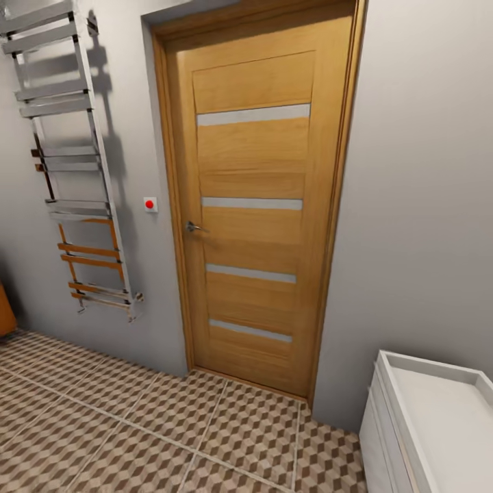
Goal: Take the four mousetraps from the cabinet in the bathroom and place them on the bathroom floor. Make sure all four end up on the same floor surface, and ensure that at least two of them are either under or directly next to the same bathroom sink.
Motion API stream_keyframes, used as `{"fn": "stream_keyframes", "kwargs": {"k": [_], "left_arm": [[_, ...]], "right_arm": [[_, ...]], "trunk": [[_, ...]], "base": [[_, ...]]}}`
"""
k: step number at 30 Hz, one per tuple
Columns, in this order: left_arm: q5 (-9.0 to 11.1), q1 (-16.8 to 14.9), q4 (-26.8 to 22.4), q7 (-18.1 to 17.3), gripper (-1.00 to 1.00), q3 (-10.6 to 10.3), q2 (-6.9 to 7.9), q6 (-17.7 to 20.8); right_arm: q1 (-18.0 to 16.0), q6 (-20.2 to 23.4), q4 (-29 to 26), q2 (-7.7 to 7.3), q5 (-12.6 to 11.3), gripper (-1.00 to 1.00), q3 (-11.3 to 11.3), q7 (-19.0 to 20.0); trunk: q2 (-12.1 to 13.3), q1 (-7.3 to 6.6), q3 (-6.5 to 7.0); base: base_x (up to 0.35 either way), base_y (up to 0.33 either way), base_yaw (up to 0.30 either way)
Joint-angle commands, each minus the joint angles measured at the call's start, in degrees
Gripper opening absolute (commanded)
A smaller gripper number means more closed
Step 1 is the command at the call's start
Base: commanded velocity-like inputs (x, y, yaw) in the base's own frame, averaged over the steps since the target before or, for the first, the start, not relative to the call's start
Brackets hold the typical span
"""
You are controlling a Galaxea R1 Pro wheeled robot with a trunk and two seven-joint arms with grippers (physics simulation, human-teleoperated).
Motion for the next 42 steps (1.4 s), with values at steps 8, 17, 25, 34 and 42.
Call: {"fn": "stream_keyframes", "kwargs": {"k": [8,17,25,34,42], "left_arm": [[0.6,-0.1,0.1,0.2,1.0,-0.5,-0.02,-0.2],[0.6,-0.1,0.1,-0.2,1.0,-0.4,0.61,-0.3],[0.3,-0.1,0.0,-0.1,1.0,-0.6,2.84,-0.4],[-0.1,-0.1,0.0,0.0,1.0,-0.5,3.07,-0.2],[0.2,-0.1,0.0,-0.2,1.0,-0.5,2.97,-0.2]], "right_arm": [[-0.1,-0.3,0.2,-0.07,0.6,1.0,-0.5,-0.2],[-0.1,-0.3,0.2,-0.02,0.8,1.0,-0.5,-0.2],[-0.1,-0.3,0.2,-0.07,0.7,1.0,-0.5,-0.2],[-0.1,-0.3,0.2,-0.02,0.6,1.0,-0.5,-0.3],[-0.1,-0.4,0.2,-0.08,0.5,1.0,-0.6,-0.3]], "trunk": [[0.0,0.0,-0.06],[0.0,0.0,-0.06],[0.0,0.0,-0.06],[0.0,0.0,-0.06],[0.0,0.0,-0.06]], "base": [[0.0,0.0,0.3],[0.0,0.0,0.3],[0.0,0.0,0.3],[0.0,0.0,0.3],[0.0,0.0,0.3]]}}
